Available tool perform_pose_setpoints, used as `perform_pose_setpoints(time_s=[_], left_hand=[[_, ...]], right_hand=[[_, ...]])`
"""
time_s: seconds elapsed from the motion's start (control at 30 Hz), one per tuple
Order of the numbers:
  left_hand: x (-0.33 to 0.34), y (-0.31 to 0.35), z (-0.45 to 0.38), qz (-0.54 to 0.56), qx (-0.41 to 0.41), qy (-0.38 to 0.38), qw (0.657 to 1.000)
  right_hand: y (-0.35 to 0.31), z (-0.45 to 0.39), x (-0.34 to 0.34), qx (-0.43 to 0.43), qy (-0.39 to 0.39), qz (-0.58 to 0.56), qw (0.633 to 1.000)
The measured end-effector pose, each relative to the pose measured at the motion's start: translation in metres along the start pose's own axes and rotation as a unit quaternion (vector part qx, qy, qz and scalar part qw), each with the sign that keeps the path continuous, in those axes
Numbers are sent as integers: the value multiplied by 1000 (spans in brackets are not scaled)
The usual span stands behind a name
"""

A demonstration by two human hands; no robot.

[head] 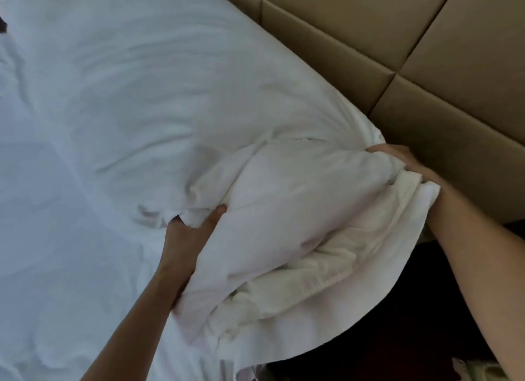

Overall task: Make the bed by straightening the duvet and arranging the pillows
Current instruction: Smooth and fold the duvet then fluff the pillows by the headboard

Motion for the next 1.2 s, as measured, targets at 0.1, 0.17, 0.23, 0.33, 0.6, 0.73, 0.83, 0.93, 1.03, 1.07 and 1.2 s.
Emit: perform_pose_setpoints(time_s=[0.1,0.17,0.23,0.33,0.6,0.73,0.83,0.93,1.03,1.07,1.2], left_hand=[[14,-9,-1,-58,7,-56,997],[10,-15,2,-92,7,-74,993],[-3,-21,3,-119,-3,-73,990],[-19,-32,8,-197,-45,-85,976],[-56,7,20,-598,57,-118,791],[-69,71,21,-550,200,-9,811],[-67,119,20,-513,309,67,798],[-57,140,-1,-502,340,75,792],[-40,141,-42,-526,303,26,794],[-33,134,-56,-541,278,0,794],[-10,97,-95,-613,174,-65,768]], right_hand=[[31,-12,-8,4,-30,-6,1000],[44,-5,-14,-24,-75,-45,996],[50,11,-22,-31,-94,-66,993],[38,28,-27,-68,-97,-60,991],[-25,80,-7,-169,-78,31,982],[-64,102,13,-259,-90,80,958],[-88,107,28,-303,-100,92,943],[-115,103,37,-355,-79,111,925],[-141,94,46,-390,-76,148,906],[-151,91,49,-403,-75,162,898],[-196,76,69,-452,-81,206,864]])
Point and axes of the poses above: each hand's wrist, its own z-axis away from the middle knuckle, its own x-axis out of the palm, y = z × x, the point moved 7 cm from there along -z, towards the middle knuckle, and after that the axes turned 7 degrees about -x, right-handed, at the moved point
